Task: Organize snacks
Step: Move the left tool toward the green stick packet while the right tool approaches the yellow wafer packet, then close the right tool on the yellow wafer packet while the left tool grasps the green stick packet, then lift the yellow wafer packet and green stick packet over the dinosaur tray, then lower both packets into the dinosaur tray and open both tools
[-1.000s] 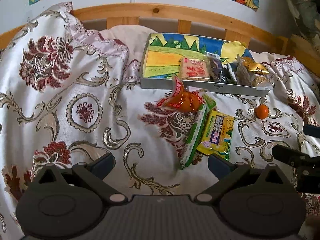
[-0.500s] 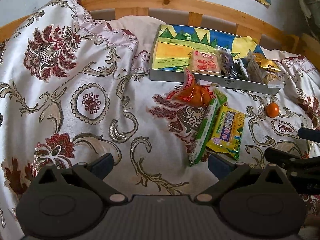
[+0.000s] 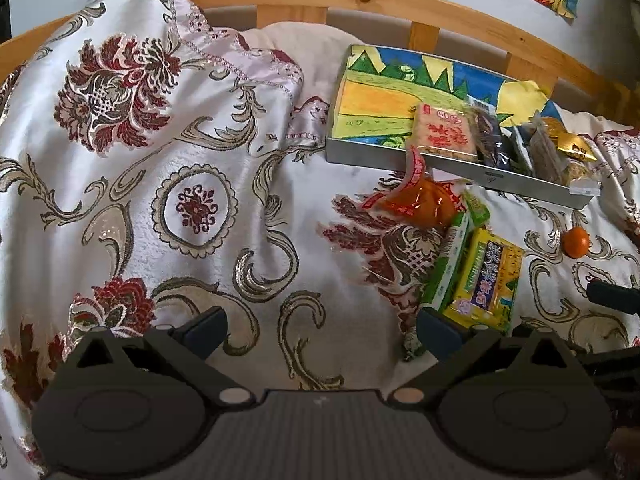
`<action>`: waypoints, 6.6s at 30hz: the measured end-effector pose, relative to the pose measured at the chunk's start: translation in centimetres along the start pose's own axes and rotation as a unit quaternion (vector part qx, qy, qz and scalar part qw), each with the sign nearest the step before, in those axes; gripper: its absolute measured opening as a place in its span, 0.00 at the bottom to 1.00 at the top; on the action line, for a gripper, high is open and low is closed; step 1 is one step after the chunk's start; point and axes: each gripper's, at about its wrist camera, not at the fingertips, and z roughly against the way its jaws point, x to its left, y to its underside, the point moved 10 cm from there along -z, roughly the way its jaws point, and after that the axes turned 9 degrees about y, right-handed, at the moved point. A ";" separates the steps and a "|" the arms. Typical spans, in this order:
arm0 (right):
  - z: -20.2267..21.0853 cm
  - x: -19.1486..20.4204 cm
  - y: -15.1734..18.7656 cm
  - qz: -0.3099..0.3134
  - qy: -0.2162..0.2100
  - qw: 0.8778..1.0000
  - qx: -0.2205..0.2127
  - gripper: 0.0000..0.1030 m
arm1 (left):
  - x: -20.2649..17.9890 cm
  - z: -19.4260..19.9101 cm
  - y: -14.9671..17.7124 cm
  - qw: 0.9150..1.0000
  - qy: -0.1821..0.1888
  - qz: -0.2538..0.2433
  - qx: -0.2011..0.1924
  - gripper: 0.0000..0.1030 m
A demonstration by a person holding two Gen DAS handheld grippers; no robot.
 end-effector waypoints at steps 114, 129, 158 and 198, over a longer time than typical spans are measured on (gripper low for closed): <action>-4.9 -2.0 -2.1 0.182 0.025 0.980 -0.076 0.49 | -7.8 -5.6 -1.9 0.978 0.143 -0.113 0.104 0.18; -0.3 -3.9 -5.2 0.164 0.081 0.969 -0.167 0.49 | -8.1 -1.4 -3.9 0.977 0.189 -0.050 0.084 0.18; -10.1 -18.3 -15.4 -0.074 0.108 0.980 -0.151 0.50 | -17.0 -17.2 -22.2 0.989 0.142 -0.048 -0.001 0.18; -7.2 -19.3 -17.1 -0.107 0.128 0.966 -0.196 0.86 | -15.9 -12.5 -23.3 0.982 0.150 -0.001 -0.111 0.83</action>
